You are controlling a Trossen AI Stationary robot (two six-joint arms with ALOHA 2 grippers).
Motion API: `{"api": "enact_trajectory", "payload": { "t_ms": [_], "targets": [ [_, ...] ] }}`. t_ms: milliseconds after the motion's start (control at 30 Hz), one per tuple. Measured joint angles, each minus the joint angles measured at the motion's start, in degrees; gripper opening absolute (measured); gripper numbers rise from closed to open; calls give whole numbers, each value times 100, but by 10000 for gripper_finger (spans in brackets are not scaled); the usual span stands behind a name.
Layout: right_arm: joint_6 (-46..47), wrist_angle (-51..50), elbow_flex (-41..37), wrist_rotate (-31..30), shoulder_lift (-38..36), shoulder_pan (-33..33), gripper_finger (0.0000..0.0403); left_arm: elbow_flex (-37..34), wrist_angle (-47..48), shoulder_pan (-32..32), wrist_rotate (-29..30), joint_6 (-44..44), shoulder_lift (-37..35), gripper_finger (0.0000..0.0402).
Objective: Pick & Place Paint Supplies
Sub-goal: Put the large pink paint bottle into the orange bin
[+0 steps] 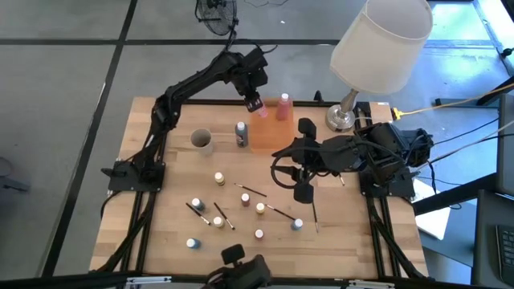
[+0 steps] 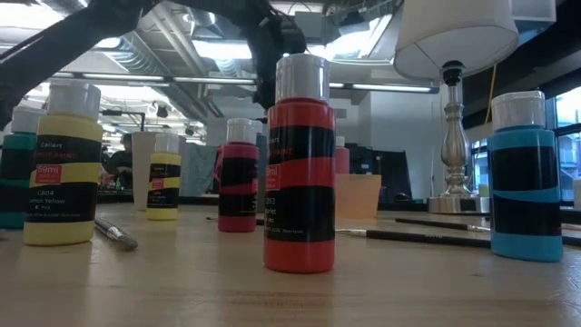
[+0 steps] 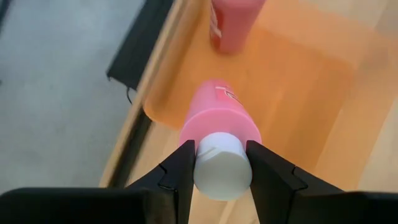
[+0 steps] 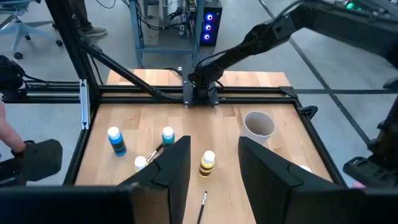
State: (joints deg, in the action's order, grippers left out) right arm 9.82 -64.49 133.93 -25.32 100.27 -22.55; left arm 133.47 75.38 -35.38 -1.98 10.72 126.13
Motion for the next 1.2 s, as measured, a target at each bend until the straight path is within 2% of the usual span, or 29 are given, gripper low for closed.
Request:
{"api": "enact_trajectory", "payload": {
  "t_ms": [367, 733, 1200],
  "targets": [
    [-42, -52, 0, -15, 0, 83, 138, -6, 7, 11, 101, 77, 336, 119],
    [-23, -106, 0, 123, 0, 270, 138, -6, -268, 7, 354, 663, 336, 119],
    [0, -94, 0, 656, 0, 575, 137, -6, -275, -267, -20, 1014, 347, 119]
  ]
}}
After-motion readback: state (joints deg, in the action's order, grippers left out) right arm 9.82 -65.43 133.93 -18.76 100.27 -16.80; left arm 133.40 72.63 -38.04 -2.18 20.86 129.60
